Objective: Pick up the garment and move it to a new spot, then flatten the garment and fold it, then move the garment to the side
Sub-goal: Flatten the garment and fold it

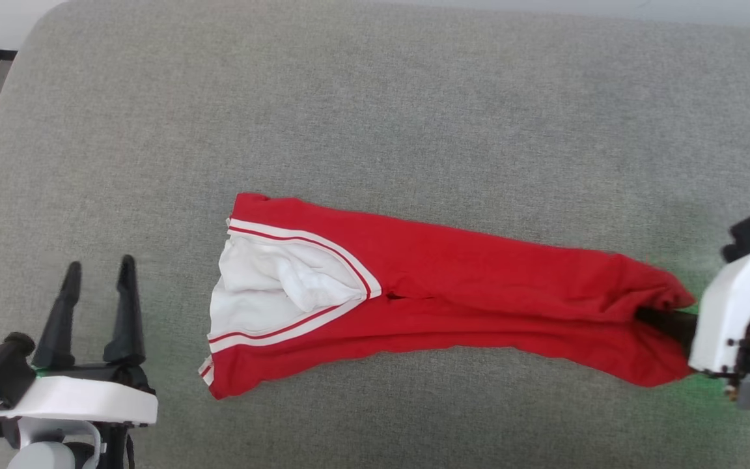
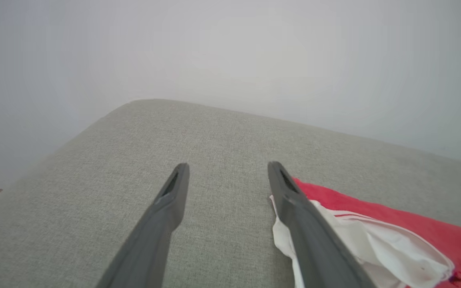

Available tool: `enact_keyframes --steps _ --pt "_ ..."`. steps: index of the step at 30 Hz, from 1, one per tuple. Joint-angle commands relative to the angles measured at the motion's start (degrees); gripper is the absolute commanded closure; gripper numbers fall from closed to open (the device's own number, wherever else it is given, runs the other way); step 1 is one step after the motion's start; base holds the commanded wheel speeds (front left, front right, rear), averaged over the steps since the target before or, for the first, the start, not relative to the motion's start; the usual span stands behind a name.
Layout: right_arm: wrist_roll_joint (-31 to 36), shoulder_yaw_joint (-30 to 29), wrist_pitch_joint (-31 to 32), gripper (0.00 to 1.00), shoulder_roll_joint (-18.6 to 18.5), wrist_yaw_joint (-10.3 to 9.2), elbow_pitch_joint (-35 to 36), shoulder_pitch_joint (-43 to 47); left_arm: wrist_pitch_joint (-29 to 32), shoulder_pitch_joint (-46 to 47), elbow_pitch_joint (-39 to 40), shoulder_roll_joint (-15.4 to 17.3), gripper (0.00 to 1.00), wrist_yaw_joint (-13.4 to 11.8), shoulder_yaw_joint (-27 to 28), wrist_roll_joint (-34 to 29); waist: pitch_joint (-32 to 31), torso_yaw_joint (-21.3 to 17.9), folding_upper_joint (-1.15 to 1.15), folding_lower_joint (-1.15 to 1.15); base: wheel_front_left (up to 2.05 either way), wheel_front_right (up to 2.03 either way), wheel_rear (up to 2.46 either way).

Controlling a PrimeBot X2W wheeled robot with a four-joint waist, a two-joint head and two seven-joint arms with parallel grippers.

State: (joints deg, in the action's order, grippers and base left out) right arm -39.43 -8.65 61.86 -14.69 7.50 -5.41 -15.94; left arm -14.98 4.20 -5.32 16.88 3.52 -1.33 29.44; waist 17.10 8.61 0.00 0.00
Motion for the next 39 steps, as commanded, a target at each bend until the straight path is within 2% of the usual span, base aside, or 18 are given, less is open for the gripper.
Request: enact_keyframes --steps 1,6,11,18,23,30,36,39 --pt "0.46 -0.83 -1.06 1.0 -1.31 -0.01 -0.77 -0.73 -0.26 -0.65 -0.11 -1.22 0.0 1.23 1.45 -1.67 -0.17 -0.19 0.0 0.0 0.0 0.0 0.0" --pt "0.94 -4.36 -2.17 1.0 -3.48 -0.01 -2.72 -1.18 -0.26 -0.88 0.27 -4.81 0.0 3.35 4.99 -4.51 -0.42 -1.04 0.0 0.0 0.0 0.0 0.0" --pt "2.25 -8.93 -2.92 1.0 -5.7 -0.01 -5.51 -2.5 -0.26 -0.69 0.84 -6.73 0.0 3.93 6.45 -6.85 -0.27 -2.21 0.0 0.0 0.0 0.0 0.0" --pt "4.63 -13.45 -4.21 1.0 -8.82 -0.01 -9.93 -4.46 -0.26 -0.44 2.35 -6.24 0.0 3.93 5.21 -7.23 0.02 -3.6 0.0 0.0 0.0 0.0 0.0" --pt "4.5 -13.27 -4.28 1.0 -9.37 -0.01 -11.88 -6.16 -0.27 -0.67 2.63 -5.79 0.0 3.94 5.23 -6.74 -0.16 -4.68 0.0 0.0 0.0 0.0 0.0" --pt "-1.55 -9.62 -0.29 1.0 -7.53 0.0 -3.04 -3.32 -0.27 -2.02 2.42 -6.43 0.0 3.95 6.28 -6.35 -1.47 -5.57 0.0 0.0 0.0 0.0 0.0" --pt "-6.04 -6.21 2.94 1.0 -2.79 0.0 7.19 -0.41 -0.26 -2.6 1.69 -6.77 0.0 3.95 6.16 -6.1 -3.02 -4.87 0.0 0.0 0.0 0.0 0.0" --pt "-5.94 -3.38 3.71 1.0 -0.66 0.0 10.47 0.13 -0.26 -2.77 1.29 -6.79 0.0 3.95 5.49 -6.05 -3.73 -3.84 0.0 0.0 0.0 0.0 0.0"
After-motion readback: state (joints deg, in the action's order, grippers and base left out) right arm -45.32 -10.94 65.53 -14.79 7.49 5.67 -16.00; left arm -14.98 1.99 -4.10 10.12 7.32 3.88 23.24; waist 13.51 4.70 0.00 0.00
